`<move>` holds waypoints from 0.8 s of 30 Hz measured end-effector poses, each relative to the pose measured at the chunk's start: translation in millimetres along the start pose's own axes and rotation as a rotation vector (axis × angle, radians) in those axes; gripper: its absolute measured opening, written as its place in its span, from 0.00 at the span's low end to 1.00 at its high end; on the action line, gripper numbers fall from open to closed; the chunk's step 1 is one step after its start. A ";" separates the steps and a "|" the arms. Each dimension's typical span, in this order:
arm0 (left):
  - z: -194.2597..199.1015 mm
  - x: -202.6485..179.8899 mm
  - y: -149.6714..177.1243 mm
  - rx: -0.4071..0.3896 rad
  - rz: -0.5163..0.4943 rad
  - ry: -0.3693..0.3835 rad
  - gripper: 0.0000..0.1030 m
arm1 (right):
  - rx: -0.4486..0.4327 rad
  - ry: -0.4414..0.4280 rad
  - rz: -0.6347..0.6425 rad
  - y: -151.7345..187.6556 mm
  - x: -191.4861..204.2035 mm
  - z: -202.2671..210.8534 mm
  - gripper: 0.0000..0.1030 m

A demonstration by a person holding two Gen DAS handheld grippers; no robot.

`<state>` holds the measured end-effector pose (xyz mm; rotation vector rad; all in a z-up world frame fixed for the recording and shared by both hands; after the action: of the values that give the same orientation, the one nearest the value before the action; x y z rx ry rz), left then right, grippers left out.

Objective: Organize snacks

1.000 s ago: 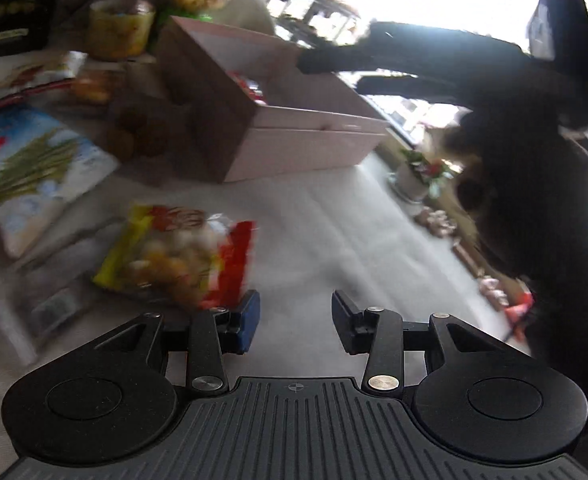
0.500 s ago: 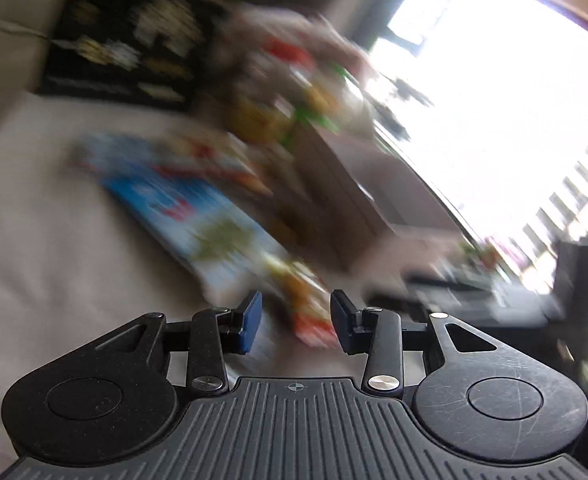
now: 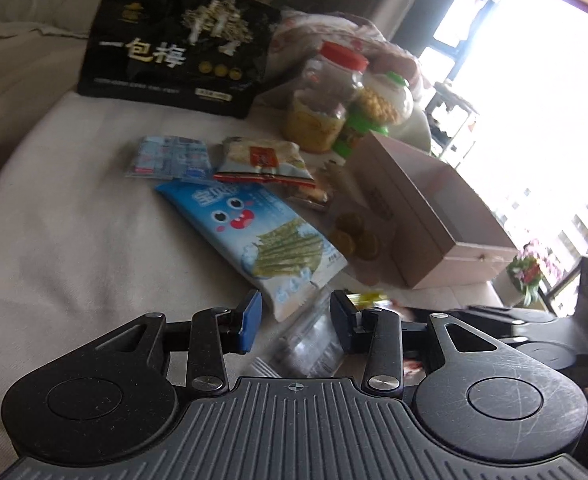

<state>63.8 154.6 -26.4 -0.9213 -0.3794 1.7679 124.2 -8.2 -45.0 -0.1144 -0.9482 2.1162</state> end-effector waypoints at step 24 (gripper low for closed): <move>-31.2 -45.9 15.8 0.103 -0.342 -0.131 0.43 | -0.122 -0.004 -0.135 -38.9 -66.8 13.3 0.68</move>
<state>83.0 101.5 -38.4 -0.6269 -0.4942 1.5198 189.1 -47.2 -24.6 -0.1052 -1.0582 1.9362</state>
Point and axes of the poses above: each gripper's, at about its wrist camera, not at the fingertips, and z roughly against the way its jaws point, x to its left, y to its underside, the point moved 8 cm from there along -z, roughly the way its jaws point, and after that the axes turned 4 degrees about x, right-handed, at the moved point
